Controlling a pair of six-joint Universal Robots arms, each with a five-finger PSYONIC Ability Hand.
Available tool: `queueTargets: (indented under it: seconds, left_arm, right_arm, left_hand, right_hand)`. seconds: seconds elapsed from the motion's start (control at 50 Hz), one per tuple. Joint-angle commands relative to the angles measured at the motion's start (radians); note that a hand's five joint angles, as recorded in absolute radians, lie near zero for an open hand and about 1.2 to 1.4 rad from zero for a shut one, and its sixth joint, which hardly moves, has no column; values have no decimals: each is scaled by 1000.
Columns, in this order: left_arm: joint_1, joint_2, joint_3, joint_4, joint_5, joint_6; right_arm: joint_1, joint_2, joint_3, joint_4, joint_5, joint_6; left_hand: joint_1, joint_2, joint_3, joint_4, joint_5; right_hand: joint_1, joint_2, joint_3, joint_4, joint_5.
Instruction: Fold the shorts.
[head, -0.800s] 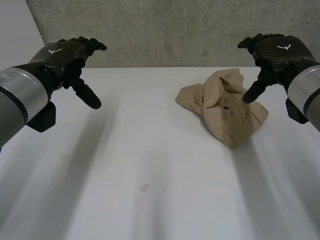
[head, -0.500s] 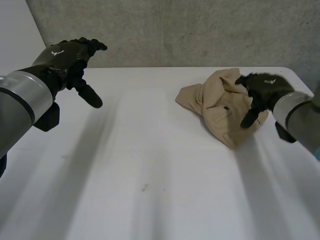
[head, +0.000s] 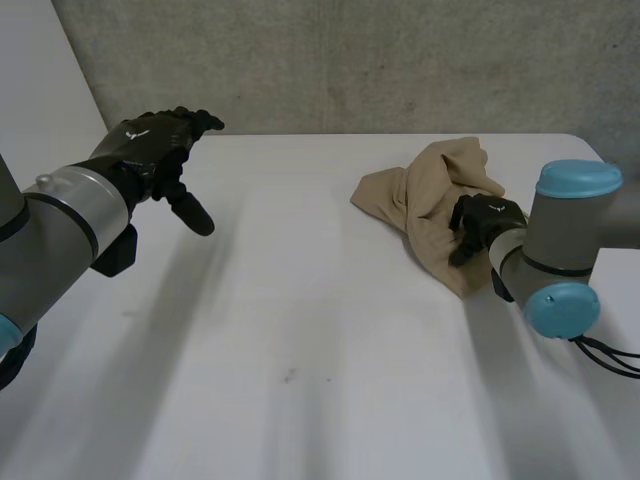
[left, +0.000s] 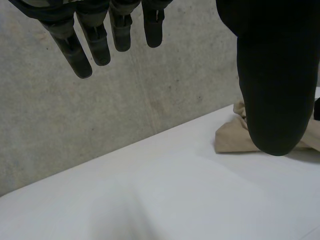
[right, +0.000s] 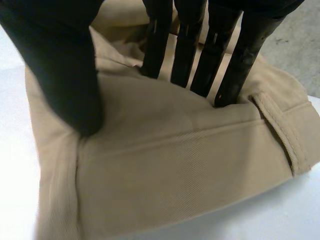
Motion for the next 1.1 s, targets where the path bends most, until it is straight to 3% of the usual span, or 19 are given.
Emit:
queueTargets:
  seconds: [0.02,0.1,0.14,0.22,0.24,0.26,0.34,0.46,0.64,0.78,0.86,0.88,0.92,1.0,1.1]
  left_arm:
    - [0,-8,-1,13,-1,0]
    - [-3,-10,-3,28,0,-2]
    - [-8,-12,-6,47,0,1]
    - [-8,-39,-21,179,0,5]
    - [-9,-45,-21,203,0,6]
    - [-9,-59,-21,247,2,6]
    - [-11,-100,-14,326,6,9]
    - [-32,-243,31,403,42,113]
    - [-158,-436,68,441,220,274]
    - [-247,-513,64,463,298,288]
    - [-262,-541,71,450,344,293]
    - [-261,-553,78,438,365,307]
    - [-261,-555,86,440,356,320]
    - [-227,-542,126,450,272,366]
    - [-147,-438,108,521,19,382]
  right_arm:
    - [15,24,-85,-10,33,-27]
    - [29,-106,-55,2,23,-60]
    - [33,-266,28,21,-1,-109]
    - [39,-369,91,48,-49,-172]
    - [59,-488,155,132,-125,-284]
    - [67,-512,169,163,-144,-316]
    - [91,-579,206,286,-200,-425]
    - [208,-686,275,482,-265,-590]
    - [256,-800,378,510,-270,-656]
    - [283,-809,416,512,-270,-659]
    - [273,-812,410,506,-259,-658]
    - [271,-812,404,504,-256,-656]
    - [269,-811,398,506,-254,-656]
    - [247,-808,379,502,-251,-660]
    - [210,-773,341,480,-222,-656]
  left_hand:
    - [-8,-12,-40,-29,-40]
    - [-8,-12,-40,-29,-40]
    - [-8,-12,-40,-29,-40]
    - [-2,-6,-34,-23,-34]
    - [-2,-6,-34,-23,-34]
    - [1,-3,-31,-20,-31]
    - [1,-3,-31,-20,-31]
    - [1,-3,-31,-20,-31]
    - [-8,-12,-40,-29,-40]
    - [10,5,-22,-12,-22]
    - [230,226,198,209,198]
    - [794,790,762,772,762]
    - [1179,1175,1148,1158,1147]
    - [1213,1209,1181,1192,1181]
    - [1213,1209,1181,1192,1181]
  right_hand:
    - [680,538,546,544,579]
    - [680,538,546,544,579]
    - [680,538,546,544,579]
    - [680,538,546,544,579]
    - [680,538,546,544,579]
    - [680,538,546,544,579]
    - [680,538,546,544,579]
    - [680,538,546,544,579]
    - [680,538,546,544,579]
    - [680,538,546,544,579]
    - [680,538,546,544,579]
    - [680,538,546,544,579]
    - [680,538,546,544,579]
    - [680,538,546,544,579]
    - [680,538,546,544,579]
